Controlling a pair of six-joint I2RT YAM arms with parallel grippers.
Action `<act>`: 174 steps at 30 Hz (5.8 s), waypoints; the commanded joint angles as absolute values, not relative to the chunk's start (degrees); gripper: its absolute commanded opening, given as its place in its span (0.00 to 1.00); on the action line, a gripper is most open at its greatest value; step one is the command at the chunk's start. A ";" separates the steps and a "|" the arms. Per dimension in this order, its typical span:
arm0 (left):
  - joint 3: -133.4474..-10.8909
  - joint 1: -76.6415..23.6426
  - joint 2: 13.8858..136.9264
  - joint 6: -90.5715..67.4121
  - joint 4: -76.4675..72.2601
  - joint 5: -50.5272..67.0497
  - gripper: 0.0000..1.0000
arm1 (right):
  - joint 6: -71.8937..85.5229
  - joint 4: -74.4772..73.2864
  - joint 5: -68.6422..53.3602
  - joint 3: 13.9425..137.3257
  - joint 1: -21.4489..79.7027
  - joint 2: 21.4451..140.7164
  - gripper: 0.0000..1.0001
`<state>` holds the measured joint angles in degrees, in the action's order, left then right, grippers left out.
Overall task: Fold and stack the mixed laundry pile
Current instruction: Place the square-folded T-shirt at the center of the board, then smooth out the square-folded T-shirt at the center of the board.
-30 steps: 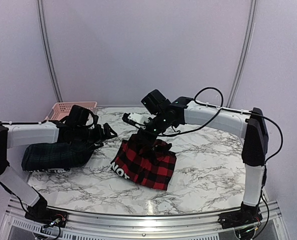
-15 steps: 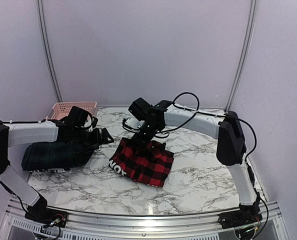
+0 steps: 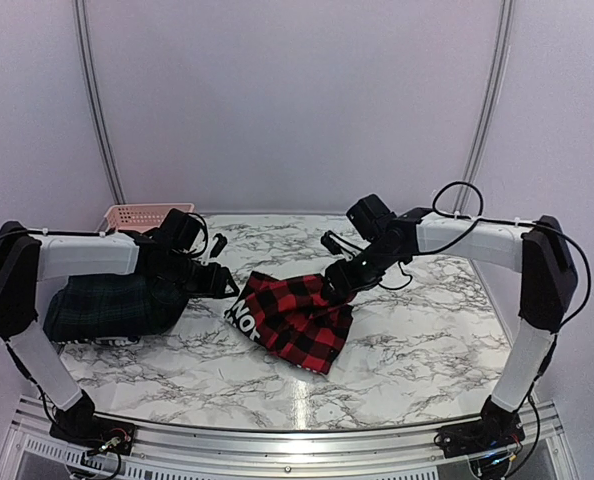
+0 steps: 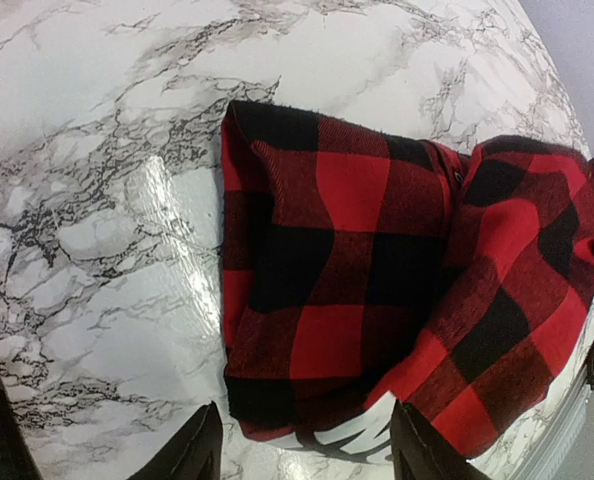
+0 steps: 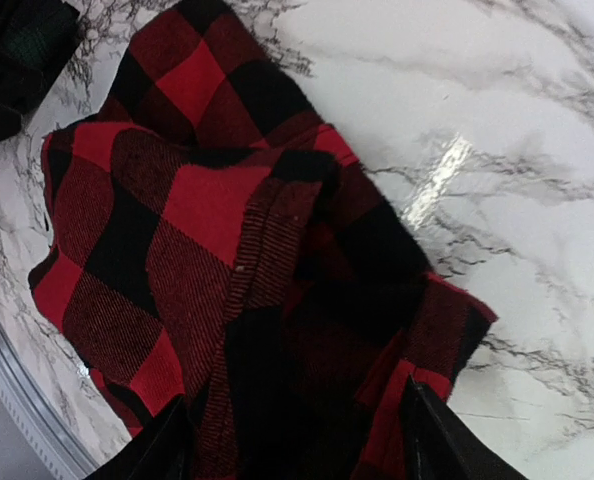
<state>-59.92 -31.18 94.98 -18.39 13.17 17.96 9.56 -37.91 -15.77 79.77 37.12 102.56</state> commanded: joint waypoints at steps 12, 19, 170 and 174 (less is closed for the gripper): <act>-62.63 -31.64 96.40 -14.41 10.80 22.94 0.76 | 10.36 -33.59 -36.32 108.61 38.82 121.62 0.85; -67.13 -31.64 102.70 -16.03 9.01 21.76 0.70 | 13.65 -30.52 -37.91 112.08 38.05 120.78 0.99; -97.39 -30.85 123.73 6.34 33.13 18.01 0.44 | 6.90 -33.08 -17.50 74.93 26.89 115.31 0.45; -97.72 -30.94 124.52 7.63 33.21 15.65 0.40 | 6.13 -33.40 -16.78 75.09 26.89 116.05 0.44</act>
<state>-95.98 -30.72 122.91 4.54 30.41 18.22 7.40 -30.92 -19.51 74.54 27.14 113.10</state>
